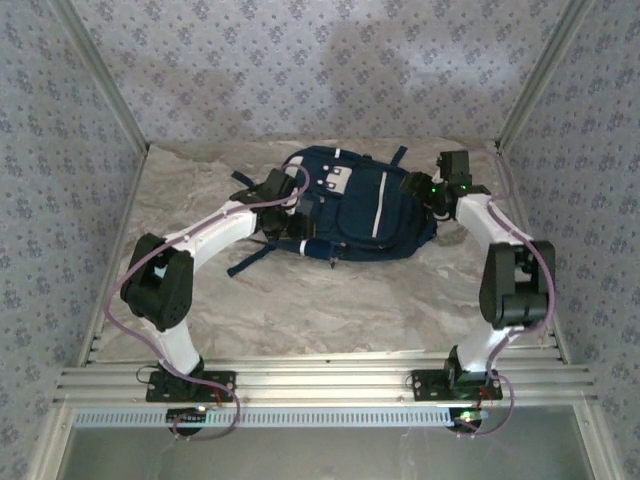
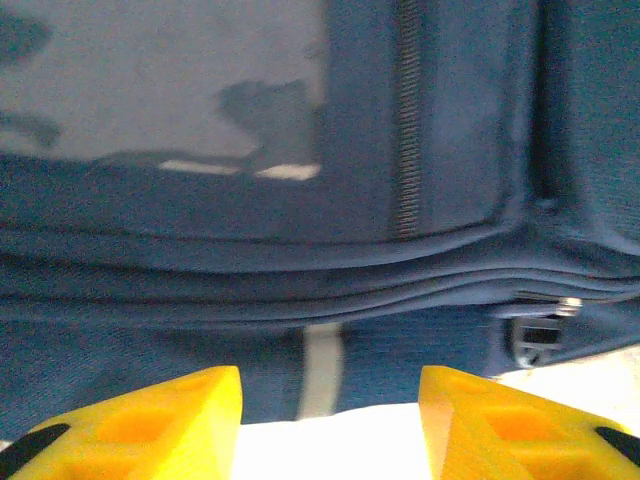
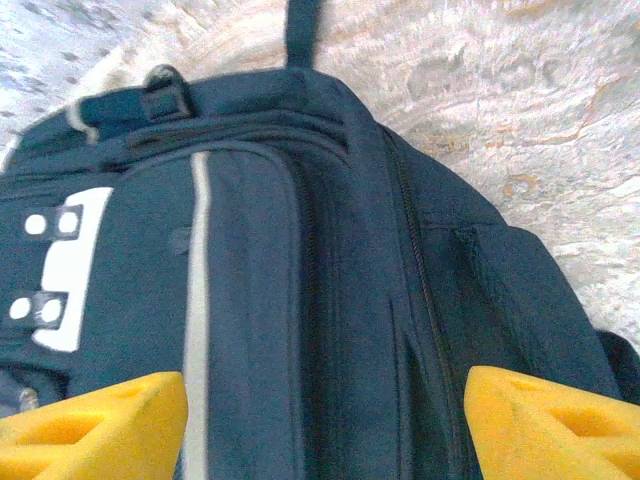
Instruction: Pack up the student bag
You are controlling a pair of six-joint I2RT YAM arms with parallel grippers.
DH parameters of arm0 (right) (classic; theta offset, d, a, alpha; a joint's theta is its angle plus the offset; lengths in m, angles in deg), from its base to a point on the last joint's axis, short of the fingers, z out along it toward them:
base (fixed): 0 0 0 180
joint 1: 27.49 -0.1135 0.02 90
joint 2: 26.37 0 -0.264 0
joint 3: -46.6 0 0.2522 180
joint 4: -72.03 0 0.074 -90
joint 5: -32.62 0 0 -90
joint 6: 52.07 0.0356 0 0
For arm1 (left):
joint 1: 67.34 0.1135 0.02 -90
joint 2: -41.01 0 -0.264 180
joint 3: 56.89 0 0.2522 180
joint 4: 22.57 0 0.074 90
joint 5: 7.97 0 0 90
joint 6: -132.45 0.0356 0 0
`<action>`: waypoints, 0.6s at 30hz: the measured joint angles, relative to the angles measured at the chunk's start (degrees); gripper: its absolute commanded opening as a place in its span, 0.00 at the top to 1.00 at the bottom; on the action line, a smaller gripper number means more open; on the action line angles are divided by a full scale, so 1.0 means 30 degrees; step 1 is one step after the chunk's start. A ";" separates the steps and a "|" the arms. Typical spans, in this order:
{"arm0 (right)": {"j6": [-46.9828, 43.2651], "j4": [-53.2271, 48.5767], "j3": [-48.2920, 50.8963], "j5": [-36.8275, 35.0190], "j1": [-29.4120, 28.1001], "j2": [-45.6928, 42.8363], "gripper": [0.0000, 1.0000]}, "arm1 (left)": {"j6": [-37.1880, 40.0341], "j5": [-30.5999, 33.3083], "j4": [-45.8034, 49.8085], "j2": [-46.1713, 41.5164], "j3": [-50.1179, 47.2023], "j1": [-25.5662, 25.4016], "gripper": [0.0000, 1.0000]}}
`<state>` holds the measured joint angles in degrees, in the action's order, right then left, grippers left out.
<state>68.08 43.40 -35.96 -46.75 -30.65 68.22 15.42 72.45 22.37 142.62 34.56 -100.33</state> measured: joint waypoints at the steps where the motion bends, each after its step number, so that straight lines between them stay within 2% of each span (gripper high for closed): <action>1: -0.0029 -0.0058 0.0364 -0.0066 -0.0073 -0.0656 0.25 | 0.0087 -0.0022 0.0066 0.0015 0.0364 -0.0211 0.50; 7: 0.0007 0.0044 0.3235 -0.0109 -0.0721 -0.2980 0.25 | 0.0146 -0.0670 -0.0525 0.0495 0.1056 -0.1399 0.49; 12: 0.0189 0.0044 0.5100 0.0029 -0.0801 -0.3031 0.25 | -0.0211 -0.1508 -0.1311 0.1756 0.1056 -0.1902 0.49; 18: 0.0364 0.0809 0.5530 0.0102 -0.0933 -0.2834 0.25 | -0.0685 -0.2106 -0.1756 0.2885 0.1355 -0.1909 0.48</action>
<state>69.17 45.82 -19.37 -46.44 -33.45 59.71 13.37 66.13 17.10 151.27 38.63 -106.06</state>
